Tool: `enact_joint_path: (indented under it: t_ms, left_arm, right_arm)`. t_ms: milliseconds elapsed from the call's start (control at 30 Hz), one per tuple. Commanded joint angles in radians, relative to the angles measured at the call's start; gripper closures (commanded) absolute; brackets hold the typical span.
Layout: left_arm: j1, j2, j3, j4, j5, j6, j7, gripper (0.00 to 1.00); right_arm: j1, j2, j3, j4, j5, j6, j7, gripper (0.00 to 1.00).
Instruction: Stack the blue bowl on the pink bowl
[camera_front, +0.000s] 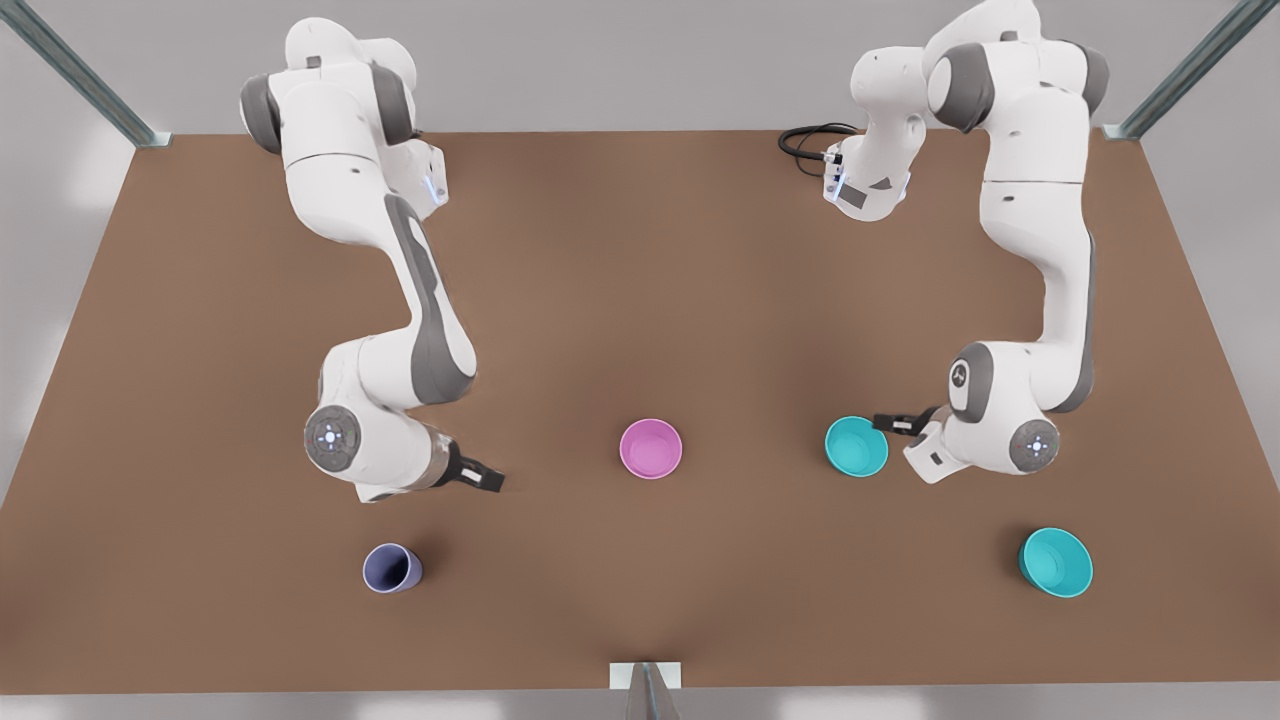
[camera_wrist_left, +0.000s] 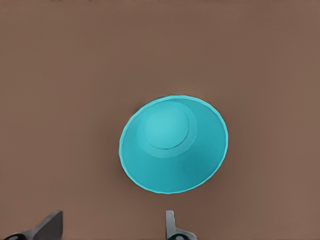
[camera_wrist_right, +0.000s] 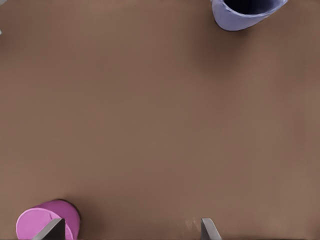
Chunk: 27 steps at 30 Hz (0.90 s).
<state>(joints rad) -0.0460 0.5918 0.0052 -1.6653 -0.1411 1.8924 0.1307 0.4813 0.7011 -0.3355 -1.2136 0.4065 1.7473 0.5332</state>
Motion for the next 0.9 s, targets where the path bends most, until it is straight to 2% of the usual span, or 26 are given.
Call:
enact_joint_path:
  t_ms: [0, 67, 133, 167, 233, 300, 333, 400, 433, 500, 667, 767, 800, 833, 867]
  left_arm:
    - [0.014, 0.016, -0.001, 0.001, -0.009, 0.197, 0.178, 0.0]
    - [0.015, 0.045, -0.001, -0.001, -0.009, 0.212, 0.181, 0.0]
    - [0.012, 0.062, -0.016, -0.002, -0.011, 0.212, 0.179, 0.0]
    - [0.012, 0.063, -0.021, -0.034, -0.017, 0.212, 0.179, 0.0]
    - [0.012, 0.063, -0.025, -0.054, -0.017, 0.212, 0.179, 0.0]
    - [0.012, 0.066, -0.025, -0.054, -0.017, 0.215, 0.179, 0.0]
    - [0.011, 0.074, -0.027, -0.054, -0.018, 0.247, 0.178, 0.05]
    - [0.011, 0.083, -0.036, -0.054, -0.046, 0.252, 0.178, 0.65]
    - [0.011, 0.083, -0.037, -0.054, -0.054, 0.252, 0.176, 0.72]
    - [0.011, 0.085, -0.044, -0.054, -0.095, 0.251, 0.176, 0.78]
    - [0.014, 0.077, -0.044, -0.05, -0.095, 0.247, 0.17, 0.79]
    - [-0.017, 0.017, -0.053, -0.005, -0.095, 0.168, 0.028, 0.79]
    - [-0.07, 0.005, -0.099, 0.073, -0.071, 0.064, -0.184, 0.79]
    - [-0.123, 0.02, -0.099, 0.194, -0.035, -0.05, -0.35, 0.79]
    - [-0.169, 0.025, -0.099, 0.236, -0.034, -0.067, -0.425, 0.79]
  right_arm:
    - [-0.004, -0.009, -0.091, 0.003, -0.106, -0.388, -0.482, 0.0]
    - [-0.003, -0.047, -0.192, 0.13, -0.107, -0.549, -0.617, 0.0]
    - [-0.006, -0.205, -0.197, 0.143, -0.155, -0.615, -0.627, 0.0]
    - [-0.019, -0.284, -0.159, 0.14, -0.179, -0.634, -0.627, 0.0]
    - [-0.182, -0.433, 0.107, 0.109, -0.316, -0.635, -0.618, 0.0]
    - [-0.188, -0.503, 0.119, 0.054, -0.336, -0.631, -0.614, 0.0]
    - [-0.207, -0.538, 0.144, 0.013, -0.339, -0.626, -0.611, 0.0]
    - [-0.24, -0.588, 0.207, -0.093, -0.36, -0.563, -0.567, 0.0]
    - [-0.242, -0.604, 0.207, -0.142, -0.367, -0.525, -0.567, 0.0]
    - [-0.242, -0.6, 0.207, -0.172, -0.374, -0.497, -0.565, 0.0]
    - [-0.242, -0.592, 0.207, -0.17, -0.373, -0.497, -0.565, 0.0]
    - [-0.242, -0.592, 0.205, -0.17, -0.373, -0.497, -0.567, 0.0]
    - [-0.242, -0.592, 0.205, -0.17, -0.373, -0.497, -0.565, 0.0]
    - [-0.242, -0.592, 0.204, -0.17, -0.371, -0.497, -0.565, 0.0]
    - [-0.242, -0.592, 0.204, -0.17, -0.371, -0.497, -0.565, 0.0]
